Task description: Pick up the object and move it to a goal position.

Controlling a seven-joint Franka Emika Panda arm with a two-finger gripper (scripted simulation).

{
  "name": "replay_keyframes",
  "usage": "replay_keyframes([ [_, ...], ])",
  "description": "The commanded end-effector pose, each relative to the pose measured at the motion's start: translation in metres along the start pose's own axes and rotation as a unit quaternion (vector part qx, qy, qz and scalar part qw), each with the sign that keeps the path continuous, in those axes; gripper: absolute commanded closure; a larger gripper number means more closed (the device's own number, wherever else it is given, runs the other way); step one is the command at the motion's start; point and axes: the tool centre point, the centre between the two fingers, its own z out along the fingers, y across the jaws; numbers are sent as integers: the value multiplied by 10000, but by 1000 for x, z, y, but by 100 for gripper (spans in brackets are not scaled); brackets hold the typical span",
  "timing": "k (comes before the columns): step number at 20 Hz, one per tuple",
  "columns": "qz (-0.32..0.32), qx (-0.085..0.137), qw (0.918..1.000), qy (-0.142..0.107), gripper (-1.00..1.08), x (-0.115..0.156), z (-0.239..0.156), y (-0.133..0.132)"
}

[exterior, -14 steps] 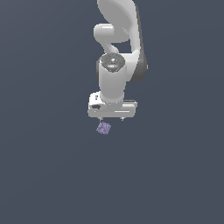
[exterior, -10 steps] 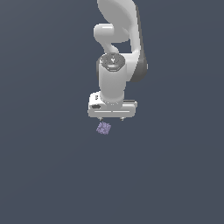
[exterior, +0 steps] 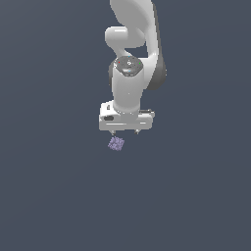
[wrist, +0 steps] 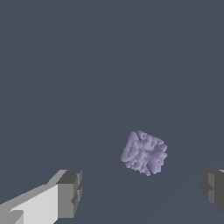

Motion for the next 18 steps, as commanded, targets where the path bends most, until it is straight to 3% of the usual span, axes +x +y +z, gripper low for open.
replay_keyframes([
  [1,27,4,10000,-3,-92,0,2,1],
  [10,711,98,9974,5,-92,-9,33,14],
  [18,1673,176,9857,13,-92,-23,74,34],
])
